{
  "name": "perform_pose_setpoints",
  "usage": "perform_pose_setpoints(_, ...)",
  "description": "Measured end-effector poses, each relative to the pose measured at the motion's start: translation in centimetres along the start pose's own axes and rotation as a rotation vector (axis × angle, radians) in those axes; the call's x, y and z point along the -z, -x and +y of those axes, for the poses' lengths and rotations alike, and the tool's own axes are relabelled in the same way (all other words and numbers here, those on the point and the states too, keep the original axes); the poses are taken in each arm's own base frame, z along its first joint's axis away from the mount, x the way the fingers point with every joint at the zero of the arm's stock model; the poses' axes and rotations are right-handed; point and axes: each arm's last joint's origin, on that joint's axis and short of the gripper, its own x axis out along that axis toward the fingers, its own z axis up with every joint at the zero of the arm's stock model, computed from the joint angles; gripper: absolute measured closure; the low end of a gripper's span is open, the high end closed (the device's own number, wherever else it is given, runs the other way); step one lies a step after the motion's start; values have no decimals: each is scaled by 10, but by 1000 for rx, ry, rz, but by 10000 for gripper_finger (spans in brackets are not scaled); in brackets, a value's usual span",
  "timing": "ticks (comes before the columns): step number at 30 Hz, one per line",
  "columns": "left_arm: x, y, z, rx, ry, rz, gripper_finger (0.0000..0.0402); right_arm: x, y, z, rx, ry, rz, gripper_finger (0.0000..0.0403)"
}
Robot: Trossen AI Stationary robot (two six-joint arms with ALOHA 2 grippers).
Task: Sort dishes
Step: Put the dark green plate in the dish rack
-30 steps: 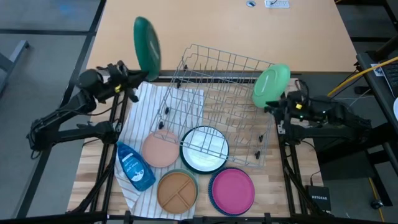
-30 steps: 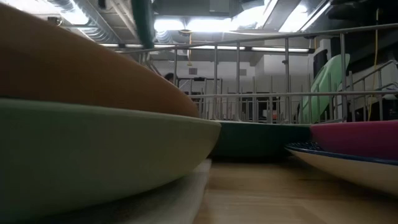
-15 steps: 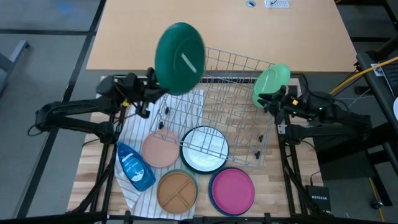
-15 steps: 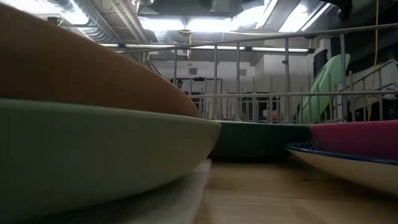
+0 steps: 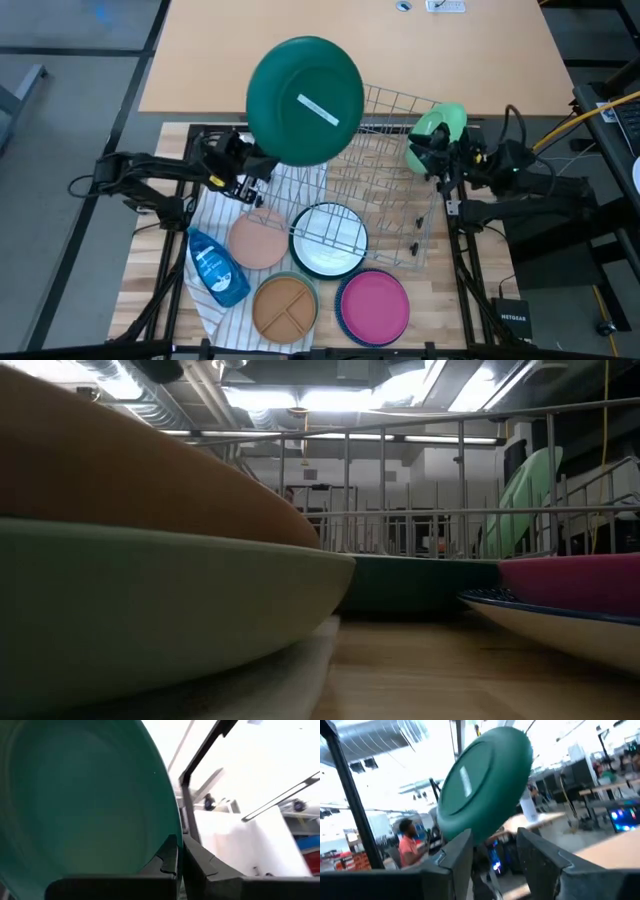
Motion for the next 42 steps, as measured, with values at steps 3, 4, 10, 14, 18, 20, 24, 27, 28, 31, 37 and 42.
perform_pose_setpoints(3,6,-10,-4,29,7,-25,401,2,-8,1,-16,8,-32,245)
perform_pose_setpoints(4,8,-12,-5,36,3,-26,401,3,-11,1,-28,7,-41,245)
perform_pose_setpoints(10,16,-36,-14,81,-12,-77,401,10,-29,4,-125,2,-88,245)
perform_pose_setpoints(14,17,-49,-18,103,-5,-110,401,14,-39,5,-172,0,-133,245)
perform_pose_setpoints(18,19,-56,-20,112,5,-124,401,14,-44,7,-236,1,-183,245)
perform_pose_setpoints(20,20,-59,-21,116,4,-131,401,15,-47,8,-268,3,-200,245)
perform_pose_setpoints(24,23,-59,-21,116,10,-123,401,18,-51,9,-325,9,-221,245)
perform_pose_setpoints(27,24,-59,-21,116,17,-120,401,21,-53,9,-327,9,-218,245)
perform_pose_setpoints(28,24,-60,-22,116,19,-119,401,22,-54,9,-326,10,-213,245)
perform_pose_setpoints(31,26,-61,-24,118,19,-107,401,26,-57,8,-323,10,-203,245)
perform_pose_setpoints(37,30,-62,-25,115,36,-78,401,31,-62,8,-361,9,-205,245)
perform_pose_setpoints(42,33,-62,-25,102,40,-56,401,32,-62,10,-432,18,-204,245)
